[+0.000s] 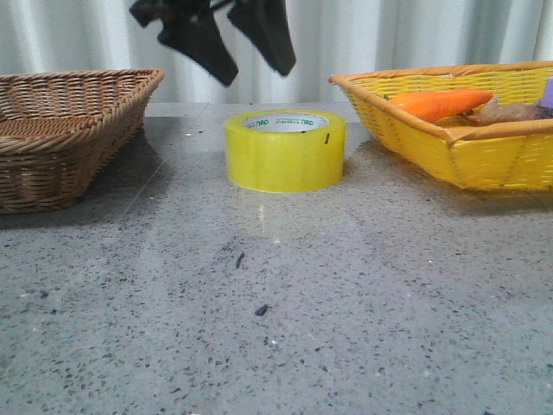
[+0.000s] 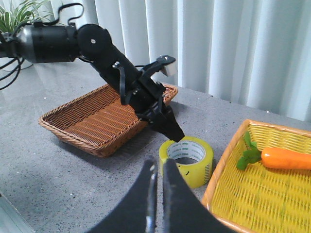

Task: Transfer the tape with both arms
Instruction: 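Lower the left gripper onto the tape roll and grasp its rim, then lift the tape roll with the left gripper and carry it into the brown basket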

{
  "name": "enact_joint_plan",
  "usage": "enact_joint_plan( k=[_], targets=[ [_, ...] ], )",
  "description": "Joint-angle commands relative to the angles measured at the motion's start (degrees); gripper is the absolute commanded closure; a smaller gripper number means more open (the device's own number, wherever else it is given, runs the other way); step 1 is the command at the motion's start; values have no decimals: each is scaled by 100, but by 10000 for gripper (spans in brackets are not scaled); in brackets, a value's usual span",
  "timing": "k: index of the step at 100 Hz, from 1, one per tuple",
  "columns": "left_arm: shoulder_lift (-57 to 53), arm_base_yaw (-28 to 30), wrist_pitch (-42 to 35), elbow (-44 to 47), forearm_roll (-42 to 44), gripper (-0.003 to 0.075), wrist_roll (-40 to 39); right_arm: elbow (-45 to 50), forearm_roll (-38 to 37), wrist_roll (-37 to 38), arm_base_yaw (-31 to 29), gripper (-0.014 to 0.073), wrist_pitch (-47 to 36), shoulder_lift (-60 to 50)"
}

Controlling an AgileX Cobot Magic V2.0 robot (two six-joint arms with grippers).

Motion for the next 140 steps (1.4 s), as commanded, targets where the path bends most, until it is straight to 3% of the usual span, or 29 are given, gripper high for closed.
enact_joint_plan(
  k=[1,47,57,74,91,120,140],
  targets=[
    [-123,-25,-135,-215,129,223,-181,-111,-29,-69,-18,652,-449,62],
    [377,-25,-210,-204,333,252,-258,-111,-18,-69,-18,652,-449,62],
    [390,-25,-210,-204,354,385,-258,-111,-18,-69,-18,652,-449,62],
    [390,-25,-246,-233,354,739,-245,-111,-18,-69,-18,652,-449,62],
    [260,-25,-114,-735,354,741,-235,-111,-18,-69,-18,652,-458,62],
    [-250,82,295,-2484,451,741,-235,-111,-18,-69,-18,652,-598,62],
    [-510,412,934,-3276,1005,741,-262,-111,-29,-69,-18,652,-598,62]
  ],
)
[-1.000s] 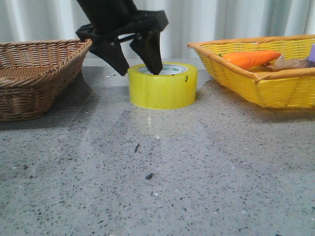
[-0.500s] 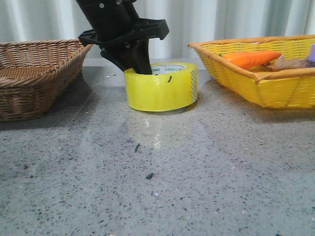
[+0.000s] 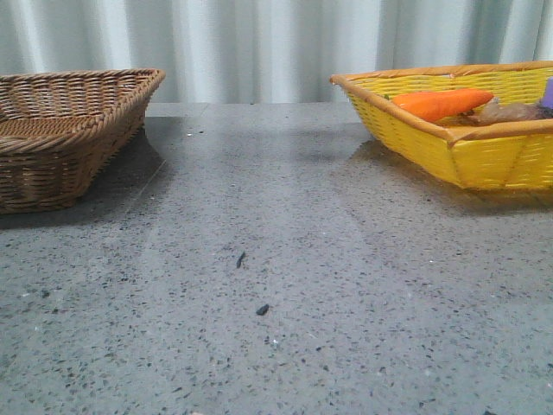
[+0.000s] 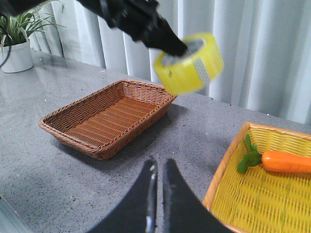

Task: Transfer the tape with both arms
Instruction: 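Lift the tape roll with the left gripper and carry it into the brown basket, then release the tape roll in the brown basket and raise the left gripper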

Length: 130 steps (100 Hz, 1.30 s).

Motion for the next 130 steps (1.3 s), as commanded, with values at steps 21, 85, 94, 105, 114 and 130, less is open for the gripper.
enact_joint_plan(
  k=[21,85,94,105,114,130],
  targets=[
    [-607,876,993,-410,809,741,-78,-123,-29,-61,-18,652,-556,62],
    [-961,2751,391,3445,972,736,8,-123,-29,-61,-18,655,-558,62],
    [-961,2751,270,3569,945,662,-110,-123,-29,-61,-18,655,-558,62],
    [-1002,2751,145,3569,898,480,-110,-123,-29,-61,-18,655,-558,62],
    [-1140,2751,25,3569,727,322,-110,-123,-29,-61,-18,655,-558,62],
    [-1644,2751,-494,3569,33,251,107,-123,-29,-61,-18,654,-558,62]
  ],
)
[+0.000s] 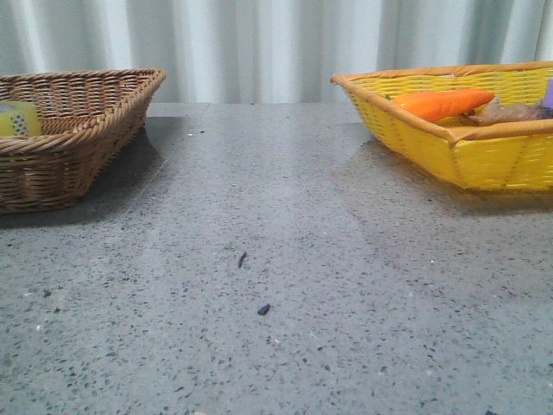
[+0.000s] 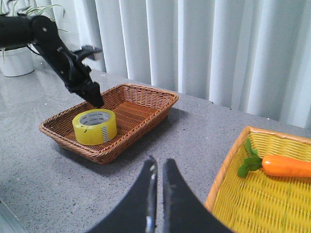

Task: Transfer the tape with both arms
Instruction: 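Release the tape roll in the brown basket and raise the left gripper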

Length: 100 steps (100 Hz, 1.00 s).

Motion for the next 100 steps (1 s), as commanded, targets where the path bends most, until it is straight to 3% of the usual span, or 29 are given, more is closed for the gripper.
enact_joint_plan(
  k=[1,14,26,54,76,100],
  targets=[
    [-596,11,-518,-159,-495,252,67,-123,-29,-56,-18,655,-470,62],
    [-1325,-20,-1139,32,-1106,309,99,-123,-29,-56,-18,654,-306,62],
    [-2262,-255,-1841,580,-1133,343,177,-52,-79,-83,-18,655,-226,-44],
    [-4821,-792,-2776,2953,-1298,344,201,925,-585,-94,-18,655,-528,-1007],
    [-6640,-862,-3229,4673,-1436,358,201,1872,-687,-94,-18,655,-1362,-1719],
    [-7465,-862,-3141,5387,-1444,518,201,2060,-696,-94,-18,655,-1579,-1830]
  ],
)
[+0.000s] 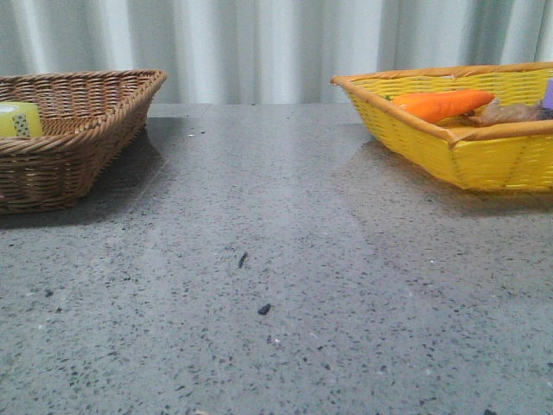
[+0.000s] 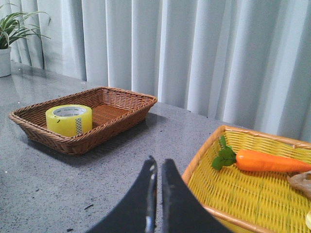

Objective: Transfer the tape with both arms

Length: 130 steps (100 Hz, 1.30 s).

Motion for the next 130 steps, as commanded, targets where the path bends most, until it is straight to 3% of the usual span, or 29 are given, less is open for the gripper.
enact_joint_plan(
  k=[1,19,104,113,130],
  targets=[
    [-104,-48,-420,22,-142,524,8,-120,-72,-58,-18,655,-559,67],
    [-113,-48,-271,161,-142,741,8,-120,-72,-58,-18,655,-559,67],
    [-127,-36,-298,460,79,741,8,-120,-72,-58,-18,655,-559,67],
    [-303,-36,-893,860,518,741,23,-120,-72,-58,-18,655,-559,67],
    [-1028,-36,-2806,2241,949,741,23,-120,-72,-58,-18,655,-559,67]
  ],
)
